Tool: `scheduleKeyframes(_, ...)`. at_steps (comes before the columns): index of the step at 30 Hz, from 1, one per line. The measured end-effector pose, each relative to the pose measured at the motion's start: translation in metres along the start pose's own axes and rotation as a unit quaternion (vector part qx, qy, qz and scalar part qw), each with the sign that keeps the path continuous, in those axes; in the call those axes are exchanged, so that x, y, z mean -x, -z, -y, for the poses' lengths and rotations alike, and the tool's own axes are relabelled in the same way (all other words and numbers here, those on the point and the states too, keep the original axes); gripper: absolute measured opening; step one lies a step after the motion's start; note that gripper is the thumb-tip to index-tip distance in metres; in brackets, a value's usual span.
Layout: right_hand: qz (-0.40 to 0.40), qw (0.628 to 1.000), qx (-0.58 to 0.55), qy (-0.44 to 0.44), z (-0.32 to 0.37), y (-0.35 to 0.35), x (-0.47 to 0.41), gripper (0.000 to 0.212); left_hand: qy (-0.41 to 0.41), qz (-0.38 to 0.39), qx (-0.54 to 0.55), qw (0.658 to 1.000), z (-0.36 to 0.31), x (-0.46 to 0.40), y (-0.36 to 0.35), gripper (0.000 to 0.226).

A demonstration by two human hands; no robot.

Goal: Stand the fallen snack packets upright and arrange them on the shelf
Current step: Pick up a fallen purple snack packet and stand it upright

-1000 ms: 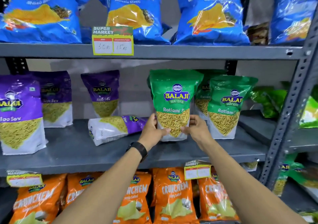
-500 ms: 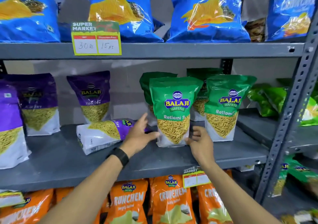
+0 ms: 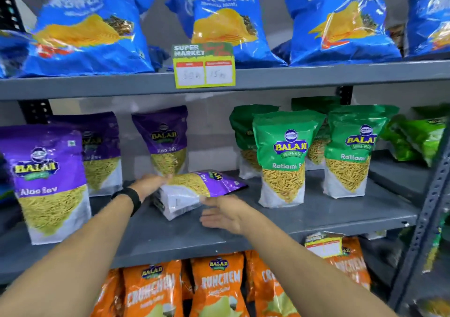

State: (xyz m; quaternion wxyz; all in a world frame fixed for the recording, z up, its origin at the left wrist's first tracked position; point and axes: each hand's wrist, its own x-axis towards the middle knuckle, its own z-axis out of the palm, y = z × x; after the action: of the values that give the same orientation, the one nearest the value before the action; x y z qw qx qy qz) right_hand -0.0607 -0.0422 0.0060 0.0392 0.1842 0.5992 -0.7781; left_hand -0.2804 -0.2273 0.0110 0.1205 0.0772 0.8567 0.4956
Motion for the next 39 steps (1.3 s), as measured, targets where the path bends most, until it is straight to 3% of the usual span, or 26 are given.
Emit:
scheduleKeyframes(1, 0.000, 1.000, -0.013, -0.020, 0.001, -0.011, -0.007, 0.055, 0.022, 0.015, 0.035, 0.999, 0.002, 0.003, 0.000, 0.072)
scheduleKeyframes(3, -0.027, 0.999, -0.029, -0.028, 0.003, -0.028, -0.016, 0.062, 0.045, 0.040, 0.075, 0.995, -0.009, 0.036, -0.001, 0.039)
scheduleKeyframes(7, -0.081, 0.996, -0.045, -0.004, 0.008, -0.043, -0.013, 0.040, 0.063, 0.105, 0.093, 0.988, -0.014, 0.070, -0.006, 0.020)
scheduleKeyframes(11, -0.105, 0.994, -0.021, 0.001, 0.008, -0.041, 0.004, 0.014, 0.085, 0.172, 0.144, 0.971, -0.001, 0.077, -0.015, 0.050)
scheduleKeyframes(13, -0.099, 0.995, -0.008, -0.005, 0.008, -0.035, 0.014, 0.007, 0.081, 0.179, 0.149, 0.969, 0.002, 0.082, -0.021, 0.053)
scheduleKeyframes(18, -0.107, 0.993, 0.022, 0.034, -0.001, -0.013, 0.048, 0.014, 0.029, 0.160, 0.183, 0.970, -0.009, 0.153, -0.031, 0.020)
scheduleKeyframes(22, -0.087, 0.990, 0.008, 0.115, -0.018, 0.003, 0.079, 0.032, -0.049, 0.098, 0.187, 0.976, -0.002, 0.203, -0.040, 0.030)
scheduleKeyframes(29, -0.080, 0.962, 0.048, 0.258, -0.054, 0.018, 0.134, 0.062, -0.123, 0.061, 0.296, 0.945, 0.021, 0.273, -0.056, 0.057)
scheduleKeyframes(32, -0.071, 0.949, 0.062, 0.301, -0.070, 0.023, 0.151, 0.066, -0.141, 0.039, 0.321, 0.936, 0.033, 0.289, -0.060, 0.065)
scheduleKeyframes(39, -0.056, 0.935, 0.066, 0.345, -0.092, 0.030, 0.176, 0.069, -0.202, 0.025, 0.312, 0.928, 0.047, 0.325, -0.062, 0.062)
